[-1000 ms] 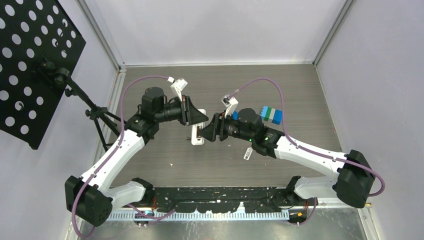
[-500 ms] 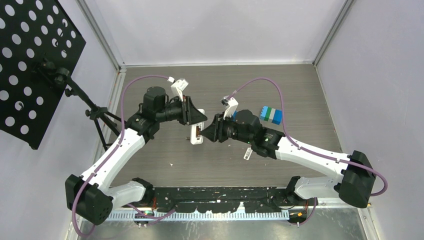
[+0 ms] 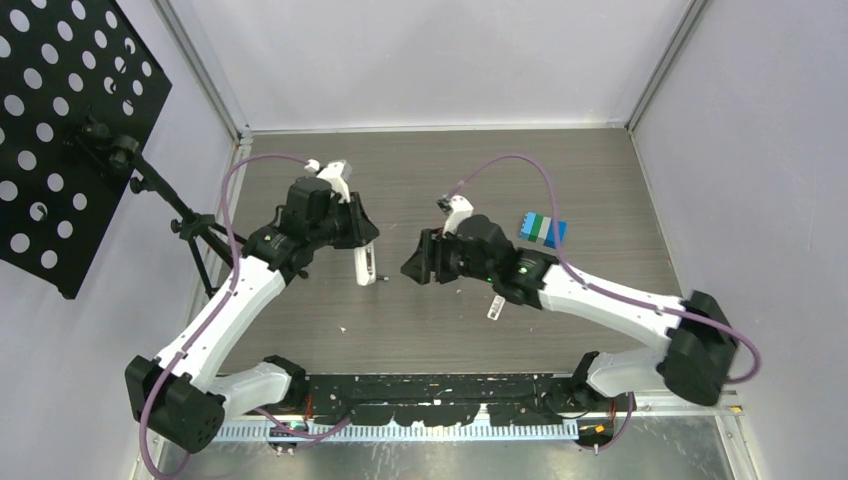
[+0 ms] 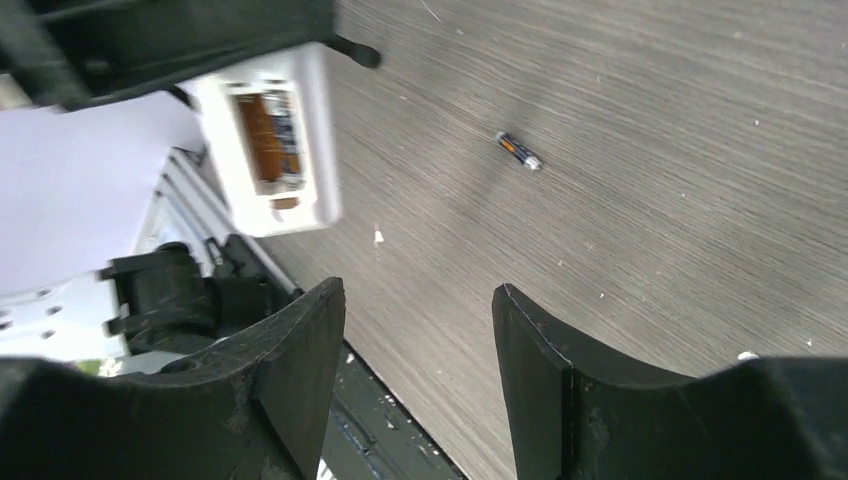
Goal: Load the batteries into the remote control
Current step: Pick up the battery from the center of the board.
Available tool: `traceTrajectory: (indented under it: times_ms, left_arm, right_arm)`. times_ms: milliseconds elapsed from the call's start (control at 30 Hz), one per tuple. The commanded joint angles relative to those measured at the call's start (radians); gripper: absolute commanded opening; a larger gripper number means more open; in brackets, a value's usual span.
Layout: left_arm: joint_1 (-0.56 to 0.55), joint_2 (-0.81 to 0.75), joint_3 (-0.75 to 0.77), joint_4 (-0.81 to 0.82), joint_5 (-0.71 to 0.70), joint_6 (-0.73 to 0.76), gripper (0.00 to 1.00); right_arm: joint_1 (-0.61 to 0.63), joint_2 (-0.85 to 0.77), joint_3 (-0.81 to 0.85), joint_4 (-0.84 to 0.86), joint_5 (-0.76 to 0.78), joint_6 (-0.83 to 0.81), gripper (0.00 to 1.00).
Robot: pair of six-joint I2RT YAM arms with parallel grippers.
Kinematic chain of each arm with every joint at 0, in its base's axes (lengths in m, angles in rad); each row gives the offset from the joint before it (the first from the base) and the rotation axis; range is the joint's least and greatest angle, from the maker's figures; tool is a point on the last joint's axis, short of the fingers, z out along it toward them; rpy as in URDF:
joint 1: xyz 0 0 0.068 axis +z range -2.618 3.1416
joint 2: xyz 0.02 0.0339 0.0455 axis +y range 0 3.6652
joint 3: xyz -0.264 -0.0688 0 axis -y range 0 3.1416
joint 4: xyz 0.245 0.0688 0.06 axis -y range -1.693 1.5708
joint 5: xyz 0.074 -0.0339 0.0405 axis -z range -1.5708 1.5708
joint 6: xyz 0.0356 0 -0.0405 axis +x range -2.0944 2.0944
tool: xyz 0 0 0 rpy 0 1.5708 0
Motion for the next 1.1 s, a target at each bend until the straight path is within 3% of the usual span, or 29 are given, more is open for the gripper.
traceTrajectory:
  times_ms: [0, 133, 267, 467, 800, 967, 1067]
  left_arm:
    - [0.007, -0.078, 0.016, -0.120, -0.375, -0.029, 0.00]
    - [0.007, -0.161, -0.012, -0.149, -0.530, -0.049, 0.00]
    - [0.007, -0.209, -0.012, -0.168, -0.554, -0.035, 0.00]
    - [0.008, -0.238, -0.011, -0.188, -0.587, -0.014, 0.00]
    - [0.017, -0.260, -0.003, -0.173, -0.618, 0.017, 0.00]
    - [0.020, -0.266, -0.006, -0.177, -0.611, 0.027, 0.00]
    - [0.021, -0.270, -0.007, -0.173, -0.602, 0.029, 0.00]
  right_arm:
    - [0.016, 0.211, 0.143, -0.107, 0.055, 0.014, 0.61]
    - [0.046, 0.459, 0.361, -0.223, 0.148, 0.053, 0.62]
    - [0.067, 0.625, 0.543, -0.328, 0.221, 0.013, 0.60]
    - [0.073, 0.780, 0.726, -0.480, 0.106, -0.221, 0.62]
    - [0.072, 1.043, 1.039, -0.732, 0.164, -0.287, 0.63]
    - [0.073, 1.101, 1.120, -0.795, 0.182, -0.283, 0.52]
    - [0.071, 1.107, 1.125, -0.803, 0.184, -0.279, 0.37]
